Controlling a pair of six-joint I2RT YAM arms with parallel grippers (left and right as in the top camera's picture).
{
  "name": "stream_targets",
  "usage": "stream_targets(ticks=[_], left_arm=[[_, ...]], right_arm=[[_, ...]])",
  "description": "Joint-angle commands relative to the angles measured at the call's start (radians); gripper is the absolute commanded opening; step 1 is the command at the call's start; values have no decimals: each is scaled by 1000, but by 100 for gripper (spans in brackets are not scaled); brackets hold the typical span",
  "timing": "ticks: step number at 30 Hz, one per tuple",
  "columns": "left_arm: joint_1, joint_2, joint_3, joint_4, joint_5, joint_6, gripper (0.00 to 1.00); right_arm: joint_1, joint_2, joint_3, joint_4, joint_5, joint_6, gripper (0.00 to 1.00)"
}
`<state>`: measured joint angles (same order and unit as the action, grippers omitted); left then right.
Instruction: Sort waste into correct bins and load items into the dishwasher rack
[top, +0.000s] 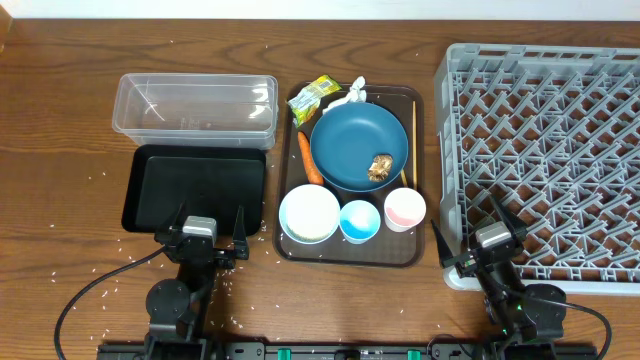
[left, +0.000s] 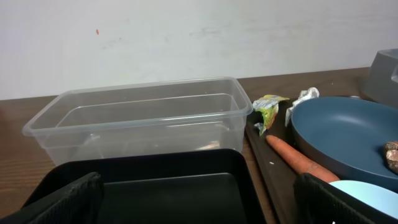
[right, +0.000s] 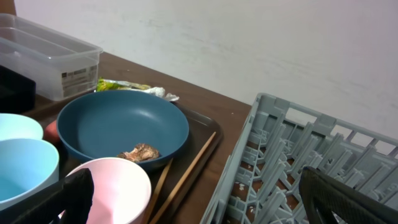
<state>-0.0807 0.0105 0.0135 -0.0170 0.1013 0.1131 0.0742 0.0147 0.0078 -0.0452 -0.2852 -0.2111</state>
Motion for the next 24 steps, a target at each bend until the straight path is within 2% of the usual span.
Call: stream_targets(ticks=[1,16,20,24], left_arm=[[-5,-5,-10,-42,18,14,98],[-5,-5,-9,-14,52,-27,98],[-5,-4,24,63,52,-129,98],[-5,27,95,58,53,-232,98]], right_arm=[[-4,-2,-2,-2,-8,16,99],[-3,-2,-1,11,-39,19,99],[-3,-2,43,33,-49,149,99],[-3,17,114,18,-49,215,99]])
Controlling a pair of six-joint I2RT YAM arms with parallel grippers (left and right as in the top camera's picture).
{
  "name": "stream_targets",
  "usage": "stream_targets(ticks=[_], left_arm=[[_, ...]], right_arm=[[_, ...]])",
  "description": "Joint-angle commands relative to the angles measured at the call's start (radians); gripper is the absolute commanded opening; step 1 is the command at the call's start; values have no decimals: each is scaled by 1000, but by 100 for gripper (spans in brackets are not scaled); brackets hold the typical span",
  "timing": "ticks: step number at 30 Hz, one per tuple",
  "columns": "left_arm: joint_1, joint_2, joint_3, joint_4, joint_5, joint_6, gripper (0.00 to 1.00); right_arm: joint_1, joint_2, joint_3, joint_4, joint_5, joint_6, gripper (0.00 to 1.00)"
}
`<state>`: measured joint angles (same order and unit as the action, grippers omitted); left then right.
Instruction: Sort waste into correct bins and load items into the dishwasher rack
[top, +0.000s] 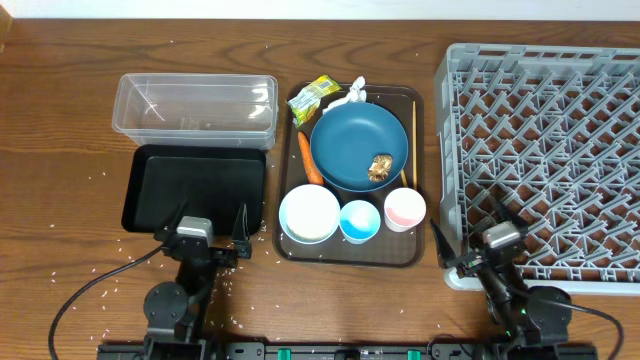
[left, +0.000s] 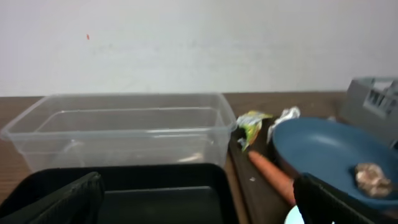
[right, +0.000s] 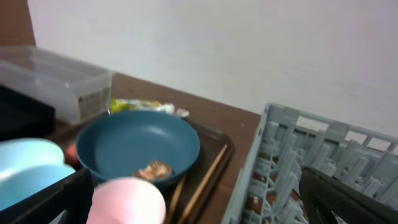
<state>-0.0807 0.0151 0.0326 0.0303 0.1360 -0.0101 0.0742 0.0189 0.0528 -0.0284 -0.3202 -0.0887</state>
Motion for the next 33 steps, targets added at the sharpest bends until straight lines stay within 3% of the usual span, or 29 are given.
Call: stream_targets(ticks=[1,9,20,23,28,33], left_arm=[[-5,46,106,2,18,-139,98],[-5,411,471,-192,80,-168,98],[-5,1067,1132,-630,358,-168,98],[-5,1175,1194,-638,385,-168,98],[-4,1269,1194,-623,432,-222,98],[-32,1339,1194,-597,471,-230,98]], right_arm=[[-3,30,95,-4,-14,105,99],[-3,362,419,-145,-65,111,99],[2,993,1081,-599,-108,74,99],[2,1117,1181,-620,-113,-24,99],[2,1207,1203,-591,-232,146,99],[2,1250,1203,-640,-212,174,99]])
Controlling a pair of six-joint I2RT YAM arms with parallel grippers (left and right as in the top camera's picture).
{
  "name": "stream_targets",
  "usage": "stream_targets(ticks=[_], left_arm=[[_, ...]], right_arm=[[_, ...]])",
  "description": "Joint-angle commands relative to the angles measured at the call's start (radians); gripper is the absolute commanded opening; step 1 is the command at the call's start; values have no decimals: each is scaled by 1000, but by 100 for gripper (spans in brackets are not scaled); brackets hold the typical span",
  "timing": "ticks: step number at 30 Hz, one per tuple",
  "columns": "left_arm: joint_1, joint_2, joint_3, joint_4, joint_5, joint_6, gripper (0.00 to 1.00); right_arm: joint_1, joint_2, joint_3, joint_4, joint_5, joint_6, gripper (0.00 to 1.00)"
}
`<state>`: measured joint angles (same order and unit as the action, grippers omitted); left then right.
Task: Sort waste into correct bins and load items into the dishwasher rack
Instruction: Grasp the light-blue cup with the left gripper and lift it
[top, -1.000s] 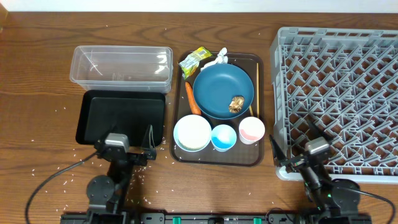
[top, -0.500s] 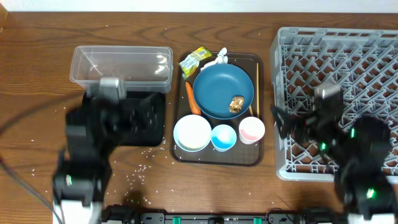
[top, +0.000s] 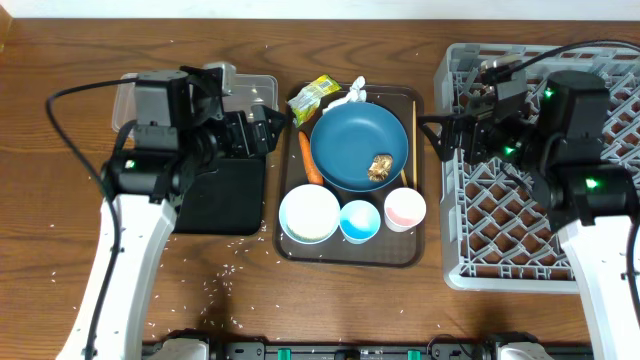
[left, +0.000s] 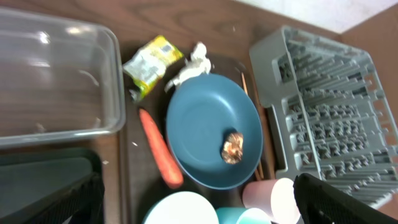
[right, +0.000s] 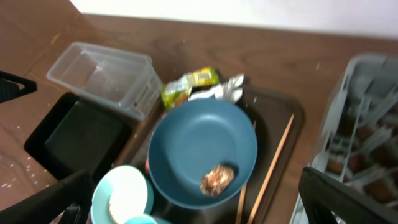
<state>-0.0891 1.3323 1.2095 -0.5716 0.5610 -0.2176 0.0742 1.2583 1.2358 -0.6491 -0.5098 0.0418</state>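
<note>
A brown tray (top: 290, 240) holds a blue plate (top: 350, 140) with a brown food scrap (top: 380, 167) on it. Beside the plate lie a carrot (top: 310, 160), a yellow-green wrapper (top: 315, 95), a crumpled white tissue (top: 350, 97) and chopsticks (top: 409, 130). Along the tray's front stand a white bowl (top: 309, 214), a blue cup (top: 359, 221) and a pink cup (top: 405, 209). My left gripper (top: 262, 128) hangs open over the bins' right edge. My right gripper (top: 445, 135) is open at the rack's left edge. Both hold nothing.
A clear plastic bin (top: 150, 95) and a black bin (top: 215, 190) lie left of the tray. The grey dishwasher rack (top: 540, 180) fills the right side. Scattered white grains dot the wooden table (top: 60, 230).
Both arms were low at the table's front edge and are now raised farther back. Both wrist cameras now look down on the tray. Both grippers stay open and the objects have not moved.
Both open grippers were first at the front edge, looking level across the bins and tray. At the second moment they stood there still, the views slightly shifted. Now the left one is over the bins and the right one at the rack's left edge.
</note>
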Motion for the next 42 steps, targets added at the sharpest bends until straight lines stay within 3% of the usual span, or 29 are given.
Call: stream_targets(ticks=[1,6,9,14,19,25,29,40,42], left_arm=[[-42,32,17,4,22,-23,98],[-209,103,17,-20,-264,14,98],[-297,154,17,-34,-344,14,97],[-372,198,17,-51,-364,-5,87],[-436,190,17,-136,-360,-13,86],[-570,192,-8,-214,-371,-9,67],[-638,225,-17,-216,-423,-10,62],[-659,391,-17,-192,-413,-10,41],[-659,407,-17,-190,-412,-14,31]], right_arm=[[2,20,20,-42,5,57,99],[2,58,20,-150,104,78,99],[2,67,20,-184,111,77,99],[2,67,20,-206,110,77,99],[2,67,20,-206,110,77,99],[2,67,20,-187,111,77,99],[2,67,20,-180,111,77,99],[2,67,19,-186,110,78,99],[2,67,20,-186,110,78,99]])
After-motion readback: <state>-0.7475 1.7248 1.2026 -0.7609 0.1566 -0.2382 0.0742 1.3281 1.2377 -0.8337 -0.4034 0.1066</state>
